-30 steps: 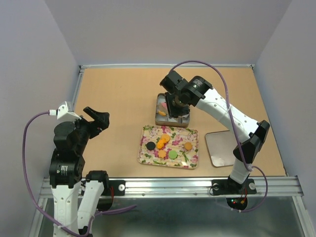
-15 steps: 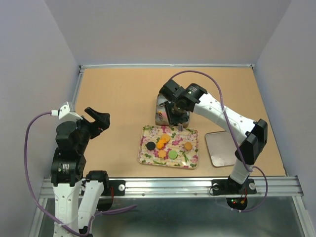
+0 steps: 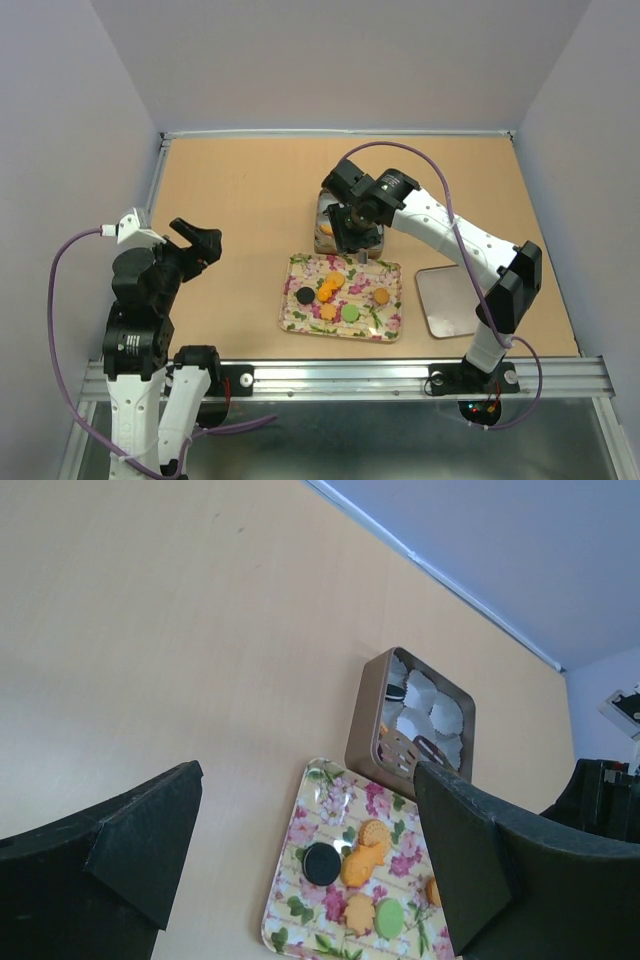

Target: Pack the cookies

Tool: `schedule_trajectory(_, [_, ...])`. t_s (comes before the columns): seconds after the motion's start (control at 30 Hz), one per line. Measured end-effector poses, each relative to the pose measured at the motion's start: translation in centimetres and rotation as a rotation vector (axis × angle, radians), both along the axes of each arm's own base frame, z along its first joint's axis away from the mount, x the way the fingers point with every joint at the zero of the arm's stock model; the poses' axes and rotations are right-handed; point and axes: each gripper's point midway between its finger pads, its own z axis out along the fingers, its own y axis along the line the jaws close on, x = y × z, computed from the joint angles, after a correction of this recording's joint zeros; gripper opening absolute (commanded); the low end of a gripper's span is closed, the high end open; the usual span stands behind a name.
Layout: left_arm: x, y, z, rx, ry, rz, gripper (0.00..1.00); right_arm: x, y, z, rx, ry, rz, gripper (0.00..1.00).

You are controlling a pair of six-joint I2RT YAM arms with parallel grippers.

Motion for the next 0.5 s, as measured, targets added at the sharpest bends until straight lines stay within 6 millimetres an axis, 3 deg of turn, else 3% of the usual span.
schedule_trajectory(0.27, [-0.1,0.0,0.1,0.001,-0.006,0.001,0.99,-0.1,-0.1,0.2,0.005,-0.005,-0.001,0.52])
schedule_trajectory(0.5, [0.4,1.1,-0.2,0.052,0.021,0.045,0.99,-0.7,-0.7,3.0,0.051,-0.039,0.004,0.51])
